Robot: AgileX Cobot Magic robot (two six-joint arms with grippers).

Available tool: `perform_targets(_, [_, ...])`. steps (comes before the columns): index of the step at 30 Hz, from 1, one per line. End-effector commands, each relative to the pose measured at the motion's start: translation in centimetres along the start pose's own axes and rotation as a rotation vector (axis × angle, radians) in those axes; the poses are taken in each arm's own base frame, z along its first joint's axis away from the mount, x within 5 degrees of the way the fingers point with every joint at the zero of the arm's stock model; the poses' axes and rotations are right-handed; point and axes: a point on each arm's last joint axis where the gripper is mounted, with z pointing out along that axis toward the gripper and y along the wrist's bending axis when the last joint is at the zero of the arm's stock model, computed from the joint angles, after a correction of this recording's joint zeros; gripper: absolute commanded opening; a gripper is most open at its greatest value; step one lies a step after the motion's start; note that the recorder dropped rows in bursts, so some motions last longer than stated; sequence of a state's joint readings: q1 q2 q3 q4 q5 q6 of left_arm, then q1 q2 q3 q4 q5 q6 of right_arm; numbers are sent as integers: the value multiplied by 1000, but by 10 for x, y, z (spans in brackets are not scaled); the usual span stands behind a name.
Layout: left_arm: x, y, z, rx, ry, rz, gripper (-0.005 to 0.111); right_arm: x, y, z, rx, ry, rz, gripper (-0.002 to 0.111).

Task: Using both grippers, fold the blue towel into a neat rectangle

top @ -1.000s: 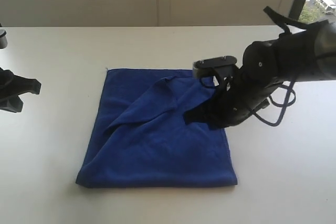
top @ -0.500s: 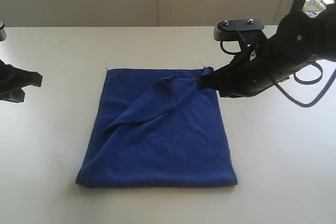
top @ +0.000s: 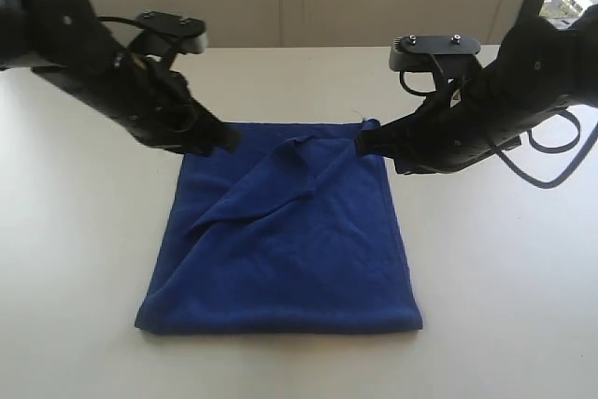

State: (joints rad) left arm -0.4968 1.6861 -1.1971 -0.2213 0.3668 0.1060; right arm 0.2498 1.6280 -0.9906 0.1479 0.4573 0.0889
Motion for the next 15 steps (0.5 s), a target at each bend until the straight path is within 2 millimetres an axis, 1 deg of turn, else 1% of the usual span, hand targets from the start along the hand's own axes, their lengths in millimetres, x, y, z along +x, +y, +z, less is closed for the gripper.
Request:
perform_targets(1, [-19, -14, 24, 36, 14, 23, 0, 0, -11, -3, 20, 9, 50, 0])
perform_targets(5, [-23, -25, 45, 65, 41, 29, 0, 0, -14, -3, 29, 16, 49, 0])
perform_targets(7, [-22, -33, 50, 84, 46, 35, 0, 0, -14, -3, 28, 14, 50, 0])
perform_targets(8, [-21, -38, 53, 92, 49, 39, 3, 0, -14, -3, 28, 13, 50, 0])
perform_targets(12, [-19, -56, 61, 109, 34, 75, 22, -1, -14, -3, 27, 7, 50, 0])
perform_targets(15, [-20, -69, 67, 113, -5, 103, 40, -1, -14, -3, 27, 5, 50, 0])
